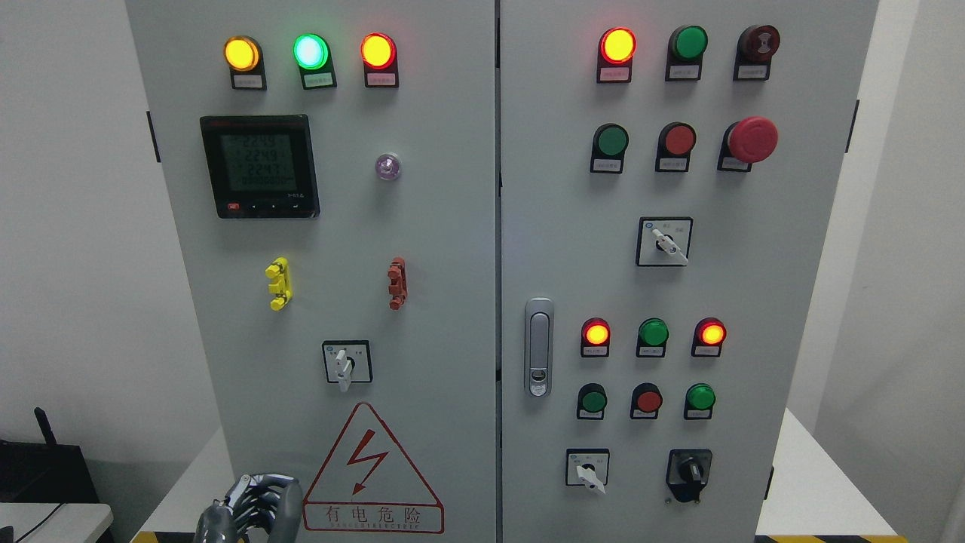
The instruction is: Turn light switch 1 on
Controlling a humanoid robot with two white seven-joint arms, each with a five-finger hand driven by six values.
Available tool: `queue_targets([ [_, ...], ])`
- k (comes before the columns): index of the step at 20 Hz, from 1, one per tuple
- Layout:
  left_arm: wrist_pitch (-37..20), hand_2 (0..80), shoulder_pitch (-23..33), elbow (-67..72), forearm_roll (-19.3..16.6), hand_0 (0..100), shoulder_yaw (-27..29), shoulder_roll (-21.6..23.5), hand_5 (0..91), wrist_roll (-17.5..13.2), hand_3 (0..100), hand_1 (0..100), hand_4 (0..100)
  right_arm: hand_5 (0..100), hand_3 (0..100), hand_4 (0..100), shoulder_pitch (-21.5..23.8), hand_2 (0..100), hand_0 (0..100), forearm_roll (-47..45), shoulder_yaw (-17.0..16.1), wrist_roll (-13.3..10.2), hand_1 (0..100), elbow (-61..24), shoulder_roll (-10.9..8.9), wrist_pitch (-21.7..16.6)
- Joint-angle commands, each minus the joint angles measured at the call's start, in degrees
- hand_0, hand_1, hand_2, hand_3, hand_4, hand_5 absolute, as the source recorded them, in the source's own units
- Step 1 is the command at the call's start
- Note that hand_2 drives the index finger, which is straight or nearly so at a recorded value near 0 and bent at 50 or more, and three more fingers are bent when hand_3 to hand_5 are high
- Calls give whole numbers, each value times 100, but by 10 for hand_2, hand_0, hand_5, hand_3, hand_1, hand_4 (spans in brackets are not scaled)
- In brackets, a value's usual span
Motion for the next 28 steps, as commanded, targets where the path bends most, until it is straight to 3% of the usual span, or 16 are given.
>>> queue_targets([
  [1, 494, 510, -436, -48, -284, 20, -534, -138, 699, 237, 812, 266, 860, 0, 0, 0, 0, 0, 120, -149, 114, 4, 389, 0, 0, 3],
  [9, 1233, 516, -814, -30, -355, 28, -648, -182, 712, 483, 825, 326, 865, 0, 0, 0, 0, 0, 120, -149, 114, 4, 389, 0, 0, 3],
  [16, 1278, 514, -876, 14, -320, 45, -745, -200, 730, 633, 826, 386, 866, 0, 0, 0, 0, 0, 120, -149, 114, 4, 389, 0, 0, 3],
  [28, 1664, 511, -1104, 23, -65, 78, -736, -218, 764, 782, 828, 385, 869, 0, 0, 0, 0, 0, 120, -149, 114, 4, 389, 0, 0, 3],
])
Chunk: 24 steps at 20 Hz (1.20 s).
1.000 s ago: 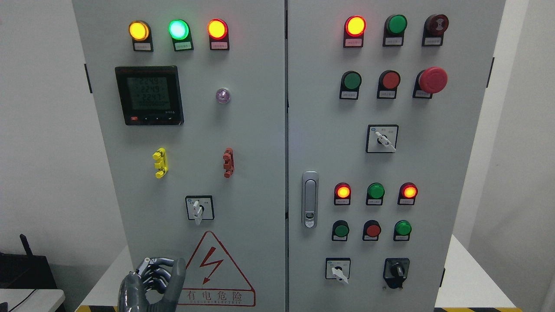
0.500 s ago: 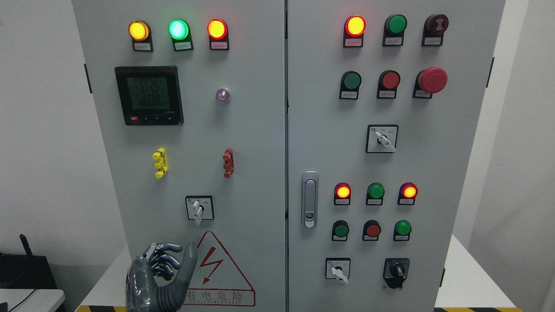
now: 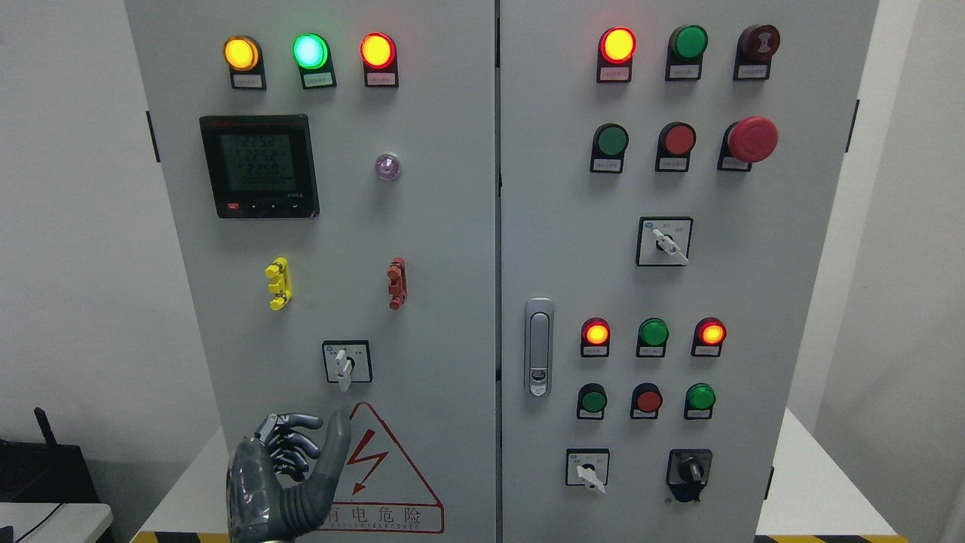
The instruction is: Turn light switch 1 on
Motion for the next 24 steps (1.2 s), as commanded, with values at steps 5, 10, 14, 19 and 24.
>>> queue_targets([
  [5, 376, 515, -277, 24, 138, 83, -74, -30, 768, 119, 835, 389, 871, 0, 0, 0, 0, 0, 120, -150, 114, 4, 389, 0, 0, 3],
  [10, 437, 517, -330, 68, 262, 87, -74, -39, 768, 128, 837, 397, 871, 0, 0, 0, 0, 0, 120, -150, 114, 4, 389, 0, 0, 3],
  [14, 499, 518, -453, 130, 402, 86, -74, -39, 762, 207, 840, 398, 871, 0, 0, 0, 0, 0, 120, -150, 114, 4, 389, 0, 0, 3],
  [19, 543, 519, -541, 288, 534, 82, -74, -30, 760, 251, 847, 406, 874, 0, 0, 0, 0, 0, 120, -150, 114, 4, 389, 0, 0, 3],
  [24, 552, 519, -603, 323, 526, 80, -118, -30, 762, 269, 851, 416, 876, 0, 0, 0, 0, 0, 120, -150, 114, 4, 389, 0, 0, 3],
])
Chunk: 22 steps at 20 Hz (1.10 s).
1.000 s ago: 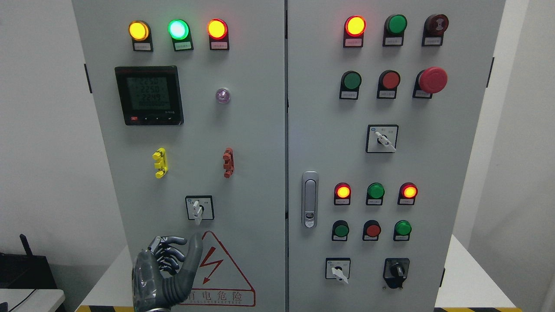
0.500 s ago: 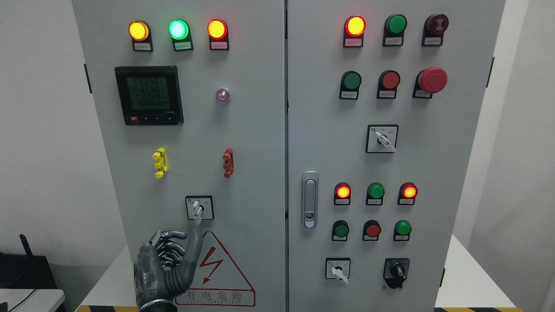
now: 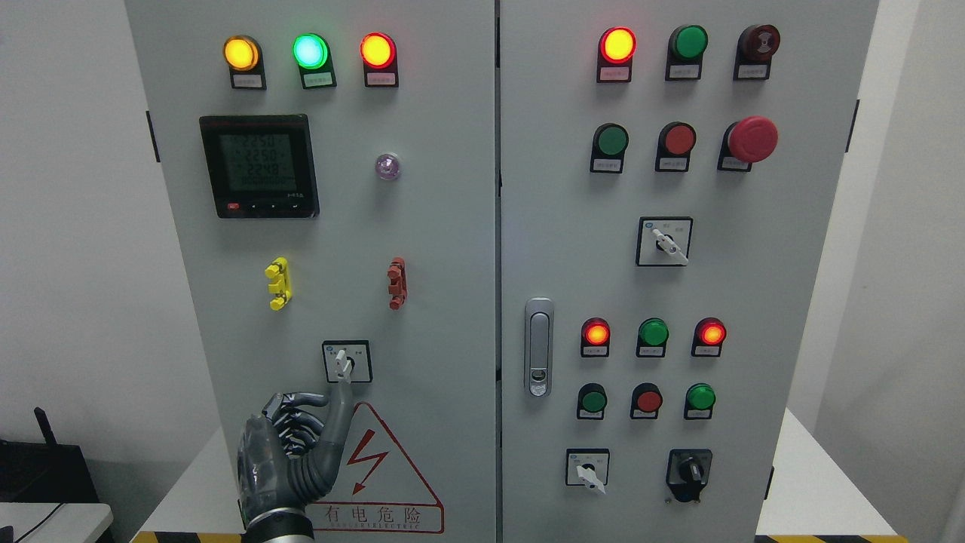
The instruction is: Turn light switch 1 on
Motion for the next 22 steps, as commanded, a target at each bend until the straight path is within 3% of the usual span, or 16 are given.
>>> queue_targets([
  [1, 4, 519, -77, 129, 44, 79, -100, -10, 763, 35, 851, 418, 877, 0, 0, 0, 0, 0, 120, -149, 114, 4, 389, 0, 0, 3],
  [3, 13, 519, -77, 129, 44, 79, -127, -1, 763, 150, 852, 420, 877, 0, 0, 0, 0, 0, 120, -149, 114, 4, 389, 0, 0, 3],
  [22, 347, 527, -367, 182, 96, 76, -189, -1, 767, 168, 857, 425, 881, 0, 0, 0, 0, 0, 120, -149, 114, 4, 389, 0, 0, 3],
])
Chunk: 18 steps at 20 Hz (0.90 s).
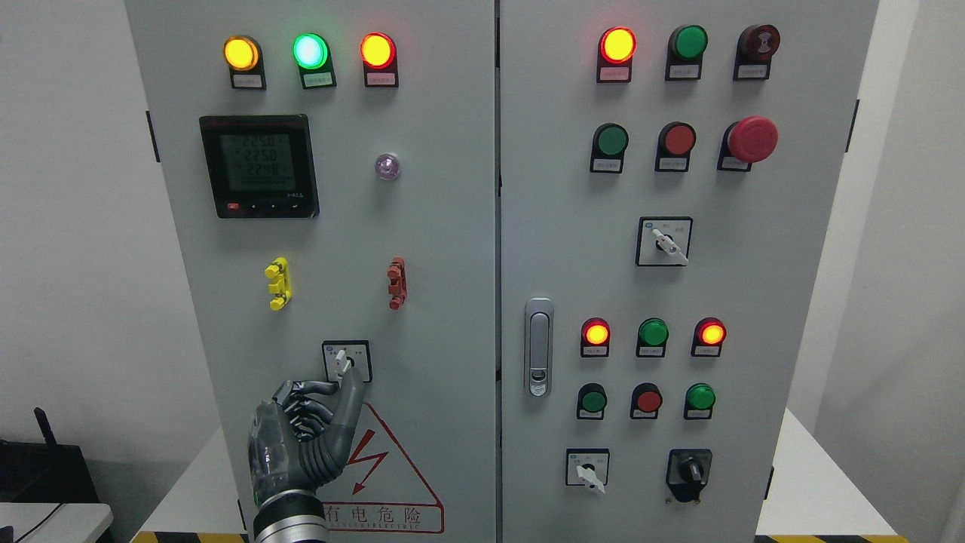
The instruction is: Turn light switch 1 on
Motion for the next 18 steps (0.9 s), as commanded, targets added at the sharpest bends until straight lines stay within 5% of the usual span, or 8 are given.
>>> queue_targets([
  [1, 20, 527, -104, 54, 36, 76, -58, 2, 767, -27, 857, 425, 881, 0, 0, 0, 0, 0, 120, -149, 114, 4, 389, 0, 0, 3],
  [18, 99, 532, -157, 80, 71, 107, -58, 2, 763, -9, 867, 385, 882, 0, 0, 0, 0, 0, 120, -149, 114, 4, 389, 0, 0, 3],
])
